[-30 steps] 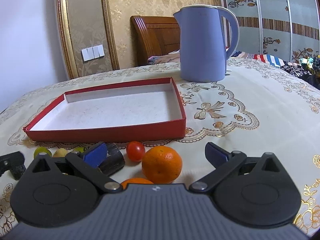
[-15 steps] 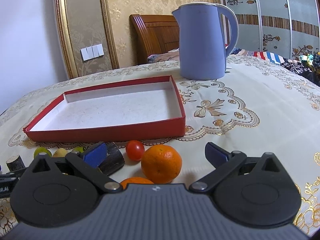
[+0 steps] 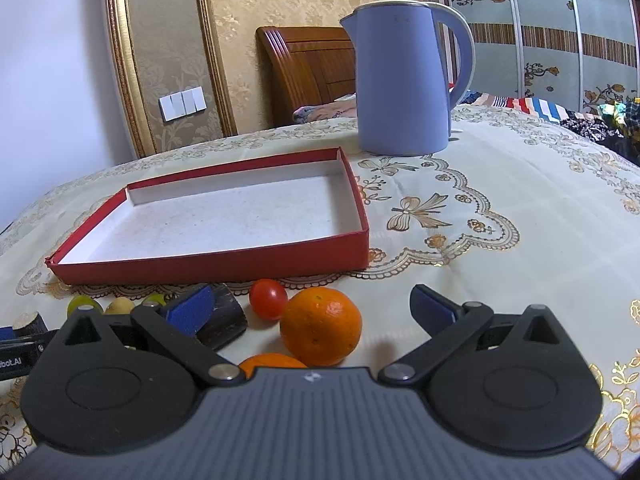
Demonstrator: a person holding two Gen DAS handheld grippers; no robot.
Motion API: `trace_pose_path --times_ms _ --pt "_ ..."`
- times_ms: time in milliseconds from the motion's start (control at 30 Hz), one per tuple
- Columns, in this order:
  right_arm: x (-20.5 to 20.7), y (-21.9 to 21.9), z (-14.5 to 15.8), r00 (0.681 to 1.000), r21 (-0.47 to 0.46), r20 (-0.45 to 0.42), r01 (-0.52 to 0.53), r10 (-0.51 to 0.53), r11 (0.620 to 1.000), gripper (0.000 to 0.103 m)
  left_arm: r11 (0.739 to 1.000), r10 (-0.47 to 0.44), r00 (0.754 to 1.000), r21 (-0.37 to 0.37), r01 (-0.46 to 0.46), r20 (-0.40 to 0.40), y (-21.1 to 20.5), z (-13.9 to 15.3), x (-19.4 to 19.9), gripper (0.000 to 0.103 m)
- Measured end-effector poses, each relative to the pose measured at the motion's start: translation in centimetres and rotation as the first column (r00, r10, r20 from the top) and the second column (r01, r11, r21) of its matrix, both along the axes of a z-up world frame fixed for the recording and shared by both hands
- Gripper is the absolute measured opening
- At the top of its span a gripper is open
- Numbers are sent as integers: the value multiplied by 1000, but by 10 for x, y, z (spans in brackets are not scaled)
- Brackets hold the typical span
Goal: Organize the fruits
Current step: 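Close the left gripper around the dark wooden cylinder, then close the right gripper on an orange while the left gripper holds the cylinder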
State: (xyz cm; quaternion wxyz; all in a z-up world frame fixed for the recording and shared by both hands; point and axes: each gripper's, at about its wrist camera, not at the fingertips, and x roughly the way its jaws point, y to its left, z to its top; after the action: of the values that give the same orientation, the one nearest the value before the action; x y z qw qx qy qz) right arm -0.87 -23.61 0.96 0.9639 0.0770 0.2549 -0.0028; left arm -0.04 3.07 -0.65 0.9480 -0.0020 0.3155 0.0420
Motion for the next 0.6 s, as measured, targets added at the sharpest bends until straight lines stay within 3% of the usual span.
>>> trace_pose_path --times_ms 200,300,600 --pt "3 -4 -2 1000 22 -15 8 -8 1000 103 998 -68 998 17 68 6 -8 0 0 38" --pt "3 -4 -2 1000 20 -18 7 -7 1000 103 998 -61 998 11 61 10 -7 0 0 33" --pt "-1 -10 -2 999 57 -26 -19 20 998 103 999 -48 999 3 48 9 -7 1 2 33"
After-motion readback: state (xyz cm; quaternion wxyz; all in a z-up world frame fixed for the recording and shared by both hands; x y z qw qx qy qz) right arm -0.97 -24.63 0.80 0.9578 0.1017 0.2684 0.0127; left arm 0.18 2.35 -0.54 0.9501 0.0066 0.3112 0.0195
